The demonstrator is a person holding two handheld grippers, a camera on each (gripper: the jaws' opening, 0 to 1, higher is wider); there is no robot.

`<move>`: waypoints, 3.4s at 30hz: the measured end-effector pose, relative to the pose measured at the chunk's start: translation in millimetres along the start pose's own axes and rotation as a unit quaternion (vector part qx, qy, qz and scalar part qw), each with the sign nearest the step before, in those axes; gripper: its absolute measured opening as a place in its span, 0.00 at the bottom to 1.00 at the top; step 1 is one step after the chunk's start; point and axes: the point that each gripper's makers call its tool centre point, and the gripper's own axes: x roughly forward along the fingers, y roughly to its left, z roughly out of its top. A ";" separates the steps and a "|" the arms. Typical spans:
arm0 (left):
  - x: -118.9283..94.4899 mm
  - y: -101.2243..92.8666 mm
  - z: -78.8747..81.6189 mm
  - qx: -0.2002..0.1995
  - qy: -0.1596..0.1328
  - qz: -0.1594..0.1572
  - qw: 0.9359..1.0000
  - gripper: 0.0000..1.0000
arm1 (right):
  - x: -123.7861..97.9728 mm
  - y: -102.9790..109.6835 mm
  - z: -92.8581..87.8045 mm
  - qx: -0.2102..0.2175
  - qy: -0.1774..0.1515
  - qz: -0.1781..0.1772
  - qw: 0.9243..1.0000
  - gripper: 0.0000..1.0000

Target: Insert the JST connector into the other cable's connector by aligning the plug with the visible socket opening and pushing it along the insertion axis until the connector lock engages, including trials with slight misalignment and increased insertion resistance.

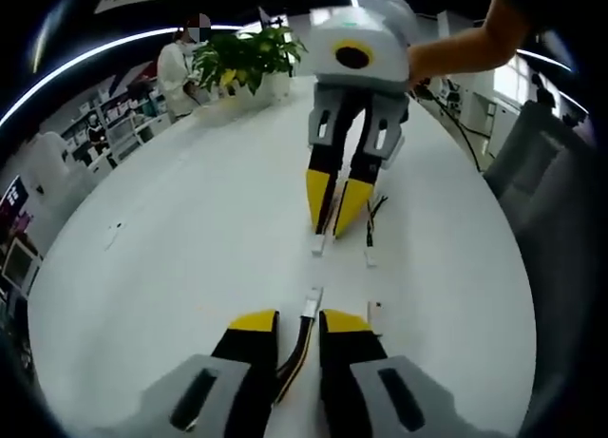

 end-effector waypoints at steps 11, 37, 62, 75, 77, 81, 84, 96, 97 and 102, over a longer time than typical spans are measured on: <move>5.8 -4.2 -0.1 0.007 -0.003 -0.018 1.000 0.02 | 6.6 -9.2 -5.3 -0.007 0.002 0.007 1.000 0.07; 9.2 -1.7 -1.5 -0.004 -0.028 -0.047 0.999 0.00 | 12.9 -13.1 -5.6 0.020 -0.005 0.012 1.000 0.05; 0.0 -11.9 16.2 -0.028 -0.038 -0.040 0.998 0.00 | -4.8 -5.6 7.0 0.012 -0.012 -0.007 1.000 0.04; -10.1 -13.8 31.4 -0.006 -0.044 -0.037 0.998 0.00 | -6.9 4.0 23.5 0.005 -0.027 0.000 1.000 0.04; -9.9 -14.3 33.4 -0.008 -0.049 -0.040 0.998 0.00 | -6.4 4.9 24.0 0.007 -0.028 0.001 1.000 0.04; -8.1 -15.1 34.7 -0.019 -0.056 -0.046 0.997 0.00 | -5.1 4.8 25.0 0.008 -0.028 0.003 1.000 0.04; -7.1 -15.2 35.5 -0.014 -0.058 -0.048 0.997 0.00 | -3.5 5.0 24.7 0.009 -0.027 0.005 1.000 0.04; -4.5 -20.9 30.7 0.006 -0.048 -0.053 0.997 0.00 | 1.7 9.8 22.1 0.002 -0.020 0.019 1.000 0.04; -4.6 -21.8 30.8 0.009 -0.048 -0.053 0.997 0.00 | 3.0 10.8 21.5 0.001 -0.019 0.020 1.000 0.04; -5.5 -26.3 36.1 0.006 -0.058 -0.061 0.996 0.00 | 3.7 13.9 23.2 0.007 -0.022 0.029 0.999 0.04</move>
